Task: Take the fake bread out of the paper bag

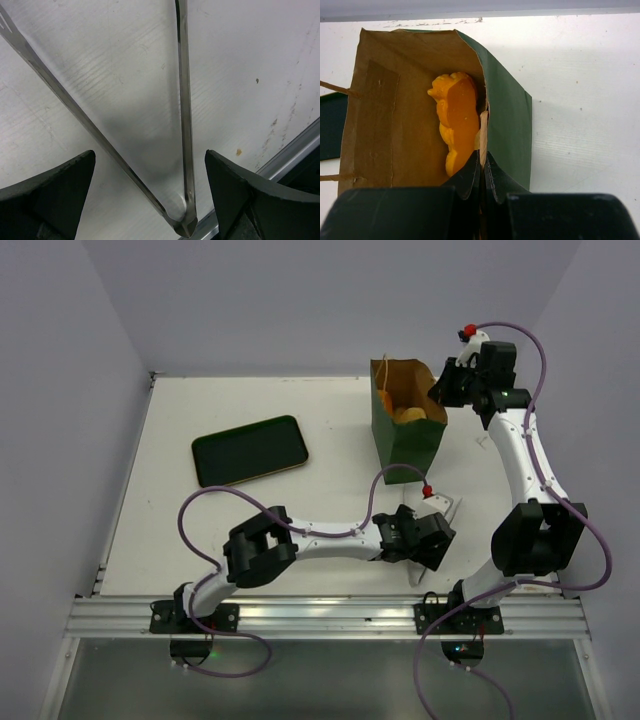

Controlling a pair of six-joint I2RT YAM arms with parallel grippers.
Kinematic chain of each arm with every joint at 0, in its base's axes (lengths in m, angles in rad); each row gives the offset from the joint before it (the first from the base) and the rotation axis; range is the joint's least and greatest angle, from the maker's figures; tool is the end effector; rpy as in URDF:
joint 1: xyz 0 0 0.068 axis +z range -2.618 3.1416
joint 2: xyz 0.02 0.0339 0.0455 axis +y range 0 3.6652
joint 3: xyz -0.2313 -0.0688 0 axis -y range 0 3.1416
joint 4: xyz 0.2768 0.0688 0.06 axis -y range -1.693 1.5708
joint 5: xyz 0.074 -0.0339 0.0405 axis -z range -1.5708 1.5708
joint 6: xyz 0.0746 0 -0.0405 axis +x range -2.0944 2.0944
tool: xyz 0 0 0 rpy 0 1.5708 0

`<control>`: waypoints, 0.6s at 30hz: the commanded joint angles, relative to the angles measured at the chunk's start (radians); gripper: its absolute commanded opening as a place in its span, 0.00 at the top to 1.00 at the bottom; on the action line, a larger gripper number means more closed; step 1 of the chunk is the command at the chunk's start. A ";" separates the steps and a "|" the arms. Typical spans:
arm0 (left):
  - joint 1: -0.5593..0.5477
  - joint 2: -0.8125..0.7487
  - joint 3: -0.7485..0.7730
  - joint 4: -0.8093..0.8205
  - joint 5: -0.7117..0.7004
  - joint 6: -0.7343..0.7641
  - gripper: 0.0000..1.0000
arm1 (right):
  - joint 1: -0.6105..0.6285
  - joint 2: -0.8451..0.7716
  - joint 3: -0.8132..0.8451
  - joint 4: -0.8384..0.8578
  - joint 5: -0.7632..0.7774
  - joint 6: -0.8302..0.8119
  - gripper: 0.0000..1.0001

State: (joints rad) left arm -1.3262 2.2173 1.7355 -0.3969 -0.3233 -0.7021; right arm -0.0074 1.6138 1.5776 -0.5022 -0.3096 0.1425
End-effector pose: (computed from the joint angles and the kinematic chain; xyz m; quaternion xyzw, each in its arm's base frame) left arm 0.1501 -0.5034 0.1116 0.2331 0.9004 -0.2042 0.3054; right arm 0.4334 0.0195 0.3202 -0.0115 0.8626 0.1667 0.4775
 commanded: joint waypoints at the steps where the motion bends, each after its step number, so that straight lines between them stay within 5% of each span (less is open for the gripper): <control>1: 0.001 -0.044 0.005 0.047 0.026 -0.037 0.06 | 0.000 -0.052 -0.007 0.051 -0.039 0.012 1.00; 10: -0.027 0.065 0.094 -0.068 -0.029 -0.145 0.03 | 0.000 -0.052 -0.010 0.053 -0.043 0.017 1.00; 18: -0.041 0.172 0.183 -0.124 -0.114 -0.178 0.14 | 0.000 -0.055 -0.018 0.060 -0.049 0.020 1.00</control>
State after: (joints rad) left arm -1.3605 2.3314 1.8545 -0.4637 -0.3653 -0.8333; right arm -0.0074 1.6100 1.5635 -0.4915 -0.3267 0.1455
